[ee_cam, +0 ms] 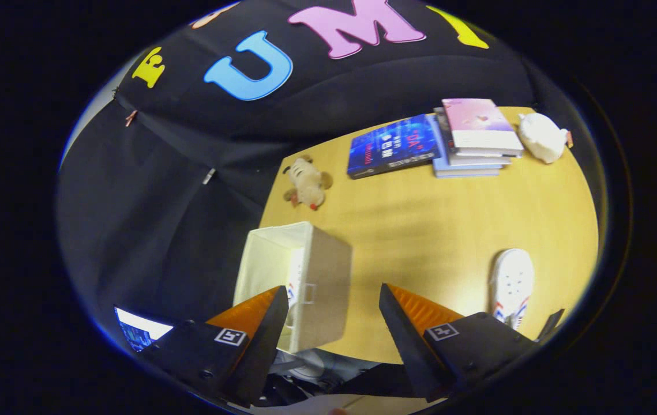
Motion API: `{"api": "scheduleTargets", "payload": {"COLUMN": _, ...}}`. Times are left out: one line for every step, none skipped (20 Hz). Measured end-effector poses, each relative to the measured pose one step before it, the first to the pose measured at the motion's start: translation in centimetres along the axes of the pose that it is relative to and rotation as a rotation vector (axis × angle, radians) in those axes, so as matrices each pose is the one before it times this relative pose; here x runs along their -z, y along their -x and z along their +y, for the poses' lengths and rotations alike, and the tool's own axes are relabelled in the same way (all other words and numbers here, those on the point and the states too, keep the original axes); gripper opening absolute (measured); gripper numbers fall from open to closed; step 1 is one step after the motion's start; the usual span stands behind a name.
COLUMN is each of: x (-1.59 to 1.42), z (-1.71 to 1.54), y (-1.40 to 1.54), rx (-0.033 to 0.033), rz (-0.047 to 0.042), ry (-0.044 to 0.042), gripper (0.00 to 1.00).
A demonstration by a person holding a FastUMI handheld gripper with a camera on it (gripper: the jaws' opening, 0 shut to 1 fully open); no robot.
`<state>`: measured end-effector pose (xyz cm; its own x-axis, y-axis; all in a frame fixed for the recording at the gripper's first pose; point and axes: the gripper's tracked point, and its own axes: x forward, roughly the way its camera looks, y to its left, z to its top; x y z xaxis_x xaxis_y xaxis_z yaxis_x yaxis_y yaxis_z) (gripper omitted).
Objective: Open the storage box then place both shoes into the box .Put the left shoe in first, then the right shoe, with the right side of both shoes facing outward in a uniform manner.
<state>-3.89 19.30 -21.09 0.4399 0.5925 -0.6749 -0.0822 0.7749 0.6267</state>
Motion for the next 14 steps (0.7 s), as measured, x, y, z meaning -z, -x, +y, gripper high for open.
{"api": "scheduleTargets", "payload": {"x": -0.175, "z": -2.258, "y": 0.814, "rx": 0.03809, "rz": -0.01183, "ry": -0.00007, "gripper": 0.97}}
{"api": "scheduleTargets", "payload": {"x": -0.134, "z": -2.807, "y": 0.544, "rx": 0.04903, "rz": -0.00902, "ry": -0.00585, "gripper": 0.97}}
{"api": "scheduleTargets", "payload": {"x": 0.041, "z": -2.679, "y": 0.186, "rx": 0.04720, "rz": -0.00249, "ry": -0.01140, "gripper": 0.97}}
{"api": "scheduleTargets", "payload": {"x": 0.291, "z": -2.694, "y": 0.054, "rx": 0.04674, "rz": 0.00305, "ry": -0.00788, "gripper": 0.97}}
{"api": "scheduleTargets", "payload": {"x": 0.507, "z": -2.739, "y": -0.182, "rx": 0.05291, "rz": 0.01273, "ry": -0.00575, "gripper": 0.97}}
{"api": "scheduleTargets", "payload": {"x": 0.701, "z": -2.841, "y": -0.313, "rx": 0.05435, "rz": 0.01619, "ry": 0.00290, "gripper": 0.97}}
{"api": "scheduleTargets", "payload": {"x": 0.727, "z": -2.509, "y": -0.497, "rx": 0.05029, "rz": 0.02325, "ry": 0.00530, "gripper": 0.97}}
{"api": "scheduleTargets", "payload": {"x": 0.877, "z": -2.228, "y": -0.651, "rx": 0.03851, "rz": 0.02061, "ry": 0.00331, "gripper": 0.97}}
{"api": "scheduleTargets", "payload": {"x": 0.954, "z": -1.710, "y": -0.667, "rx": 0.03111, "rz": 0.02920, "ry": -0.00455, "gripper": 0.97}}
{"api": "scheduleTargets", "payload": {"x": 0.724, "z": -1.526, "y": -1.038, "rx": 0.01835, "rz": 0.01907, "ry": -0.00760, "gripper": 0.97}}
{"api": "scheduleTargets", "payload": {"x": 0.625, "z": -1.053, "y": -0.820, "rx": 0.01498, "rz": 0.01877, "ry": -0.01015, "gripper": 0.97}}
{"api": "scheduleTargets", "payload": {"x": 0.564, "z": -0.851, "y": -0.946, "rx": 0.00760, "rz": 0.01644, "ry": -0.01416, "gripper": 0.97}}
{"api": "scheduleTargets", "payload": {"x": 0.436, "z": -0.674, "y": -0.904, "rx": 0.00829, "rz": 0.01684, "ry": -0.01248, "gripper": 0.96}}
{"api": "scheduleTargets", "payload": {"x": 0.298, "z": -0.691, "y": -1.021, "rx": 0.00942, "rz": 0.01361, "ry": -0.01020, "gripper": 0.96}}
